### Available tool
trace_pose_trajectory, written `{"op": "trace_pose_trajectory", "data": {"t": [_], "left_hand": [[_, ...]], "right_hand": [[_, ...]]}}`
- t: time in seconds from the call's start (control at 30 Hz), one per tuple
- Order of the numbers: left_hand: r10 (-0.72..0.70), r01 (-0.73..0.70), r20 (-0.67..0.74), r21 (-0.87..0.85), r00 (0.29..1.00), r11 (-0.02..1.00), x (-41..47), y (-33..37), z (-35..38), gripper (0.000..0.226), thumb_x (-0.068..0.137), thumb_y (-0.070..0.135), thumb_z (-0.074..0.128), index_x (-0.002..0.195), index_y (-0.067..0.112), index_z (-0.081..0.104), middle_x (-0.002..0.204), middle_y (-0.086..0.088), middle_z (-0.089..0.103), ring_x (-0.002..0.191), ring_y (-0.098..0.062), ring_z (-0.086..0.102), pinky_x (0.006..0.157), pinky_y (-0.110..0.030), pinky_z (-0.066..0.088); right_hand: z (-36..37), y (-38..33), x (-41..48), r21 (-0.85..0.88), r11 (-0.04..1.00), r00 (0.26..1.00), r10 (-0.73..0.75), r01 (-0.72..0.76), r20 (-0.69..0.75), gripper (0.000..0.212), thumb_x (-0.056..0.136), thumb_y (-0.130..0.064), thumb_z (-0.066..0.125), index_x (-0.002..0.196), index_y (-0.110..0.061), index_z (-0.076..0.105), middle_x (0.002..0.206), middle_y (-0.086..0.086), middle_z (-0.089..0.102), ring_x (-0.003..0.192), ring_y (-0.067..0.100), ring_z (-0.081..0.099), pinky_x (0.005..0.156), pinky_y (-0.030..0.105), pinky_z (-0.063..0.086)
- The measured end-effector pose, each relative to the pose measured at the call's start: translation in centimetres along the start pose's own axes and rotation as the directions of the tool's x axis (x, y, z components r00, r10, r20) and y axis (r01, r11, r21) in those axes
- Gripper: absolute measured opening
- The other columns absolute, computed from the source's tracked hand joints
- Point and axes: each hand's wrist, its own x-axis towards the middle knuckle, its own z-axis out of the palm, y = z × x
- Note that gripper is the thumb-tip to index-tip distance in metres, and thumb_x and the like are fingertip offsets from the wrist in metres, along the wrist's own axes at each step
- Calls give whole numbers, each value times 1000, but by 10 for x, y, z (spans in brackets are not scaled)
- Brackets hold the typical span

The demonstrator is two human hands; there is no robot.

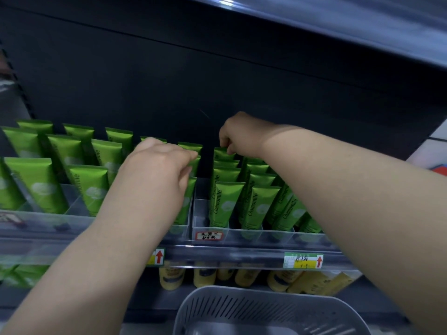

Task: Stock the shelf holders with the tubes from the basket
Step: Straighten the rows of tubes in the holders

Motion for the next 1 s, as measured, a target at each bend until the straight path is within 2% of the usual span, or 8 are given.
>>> {"op": "trace_pose_trajectory", "data": {"t": [0.23,0.37,0.5,0.6,0.73,0.87,1.0], "left_hand": [[-1,1,-6,-7,1000,1000,1,-2,1,26,69,-5,75,93,2,73,82,-11,72,79,-34,63,78,-38,47],[8,-8,-10,-3,1000,1000,1,-2,3,25,69,-4,75,93,3,73,82,-11,73,79,-34,62,76,-40,49],[33,-33,0,-12,999,999,2,2,5,24,71,0,75,94,4,73,83,-9,73,77,-33,61,74,-40,50],[73,-72,37,-33,997,997,2,14,10,24,74,5,72,98,7,73,86,-7,73,78,-31,60,74,-43,53],[198,-196,81,-40,977,980,-7,48,20,25,74,10,65,97,11,73,88,-3,71,79,-29,60,66,-42,53],[288,-288,124,-14,950,957,-21,78,32,35,70,14,74,105,13,70,101,-3,68,91,-27,61,69,-38,50],[323,-331,157,25,933,943,-28,94,39,45,71,17,75,115,13,66,113,-4,66,102,-26,60,79,-38,49]], "right_hand": [[4,3,0,44,999,999,11,-9,-46,29,90,-14,61,119,-9,61,120,9,58,103,24,57,75,25,43],[3,8,-5,109,994,995,36,-25,-97,33,88,-19,63,121,-12,60,121,9,59,105,24,57,85,27,48],[4,14,-23,202,979,979,75,-36,-188,36,91,-29,59,126,-19,58,121,4,60,107,20,56,90,24,45],[15,17,-48,222,975,957,64,0,-282,36,92,-34,56,125,-21,58,121,3,60,106,20,56,90,28,46],[40,22,-93,201,971,880,-16,126,-474,33,87,-27,64,117,-13,65,114,7,66,107,24,59,96,31,46],[62,33,-134,194,972,844,-10,134,-537,31,82,-20,68,112,-9,68,106,8,68,102,26,62,94,26,38],[82,50,-174,204,974,838,25,103,-545,36,80,-26,63,112,-10,68,105,6,68,101,24,62,95,26,39]]}}
